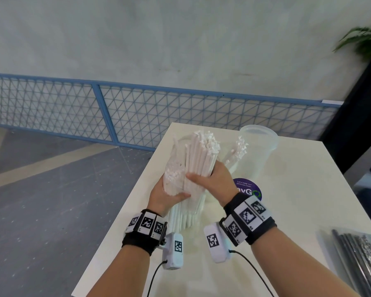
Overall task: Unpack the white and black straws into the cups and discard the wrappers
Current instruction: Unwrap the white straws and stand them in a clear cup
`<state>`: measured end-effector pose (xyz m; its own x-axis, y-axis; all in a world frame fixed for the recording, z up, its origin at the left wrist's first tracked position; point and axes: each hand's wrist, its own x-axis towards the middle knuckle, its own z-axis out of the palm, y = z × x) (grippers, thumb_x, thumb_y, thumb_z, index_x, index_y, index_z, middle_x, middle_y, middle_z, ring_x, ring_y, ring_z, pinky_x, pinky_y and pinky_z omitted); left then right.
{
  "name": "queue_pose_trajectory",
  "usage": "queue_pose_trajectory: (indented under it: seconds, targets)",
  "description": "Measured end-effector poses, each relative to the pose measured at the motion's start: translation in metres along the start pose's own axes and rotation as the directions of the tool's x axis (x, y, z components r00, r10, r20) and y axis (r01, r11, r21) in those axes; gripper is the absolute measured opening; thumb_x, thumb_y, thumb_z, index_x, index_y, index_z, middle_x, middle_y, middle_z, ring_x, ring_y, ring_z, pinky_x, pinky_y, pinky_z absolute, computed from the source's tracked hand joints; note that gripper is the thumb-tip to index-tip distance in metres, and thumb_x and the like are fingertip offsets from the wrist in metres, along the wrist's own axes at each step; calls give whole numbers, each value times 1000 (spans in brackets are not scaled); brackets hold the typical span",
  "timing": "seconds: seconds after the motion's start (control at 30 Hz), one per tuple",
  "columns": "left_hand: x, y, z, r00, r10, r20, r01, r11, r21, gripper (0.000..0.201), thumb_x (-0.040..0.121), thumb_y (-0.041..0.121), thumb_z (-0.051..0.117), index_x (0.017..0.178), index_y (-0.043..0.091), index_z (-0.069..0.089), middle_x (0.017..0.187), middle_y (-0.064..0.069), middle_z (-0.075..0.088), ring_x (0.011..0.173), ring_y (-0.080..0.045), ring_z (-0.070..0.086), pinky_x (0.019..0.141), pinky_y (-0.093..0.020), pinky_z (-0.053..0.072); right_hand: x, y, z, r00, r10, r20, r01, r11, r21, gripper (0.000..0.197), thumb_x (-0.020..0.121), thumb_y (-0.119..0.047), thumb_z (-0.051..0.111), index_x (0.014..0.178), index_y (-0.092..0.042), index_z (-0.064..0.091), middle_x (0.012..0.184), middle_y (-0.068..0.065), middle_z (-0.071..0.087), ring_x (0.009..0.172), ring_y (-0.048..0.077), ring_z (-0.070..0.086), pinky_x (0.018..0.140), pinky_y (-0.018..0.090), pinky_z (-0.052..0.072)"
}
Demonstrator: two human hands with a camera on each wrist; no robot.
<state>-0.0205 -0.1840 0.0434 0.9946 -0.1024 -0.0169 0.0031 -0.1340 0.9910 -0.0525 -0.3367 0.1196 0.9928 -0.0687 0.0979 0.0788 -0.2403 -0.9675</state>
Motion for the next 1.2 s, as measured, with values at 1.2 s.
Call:
queue_pose_trajectory:
  seconds: [1.2]
  targets:
    - [-3, 7, -1, 1000, -2, -29, 4, 996, 89, 58, 62, 13, 85, 112, 17, 56, 107, 0, 64, 102, -16, 59, 88, -26, 44, 44, -14, -19, 948, 242, -206, -126, 880, 458, 14, 72, -2, 74, 85, -7, 70, 87, 4, 68, 81, 18, 63, 78, 33, 52]
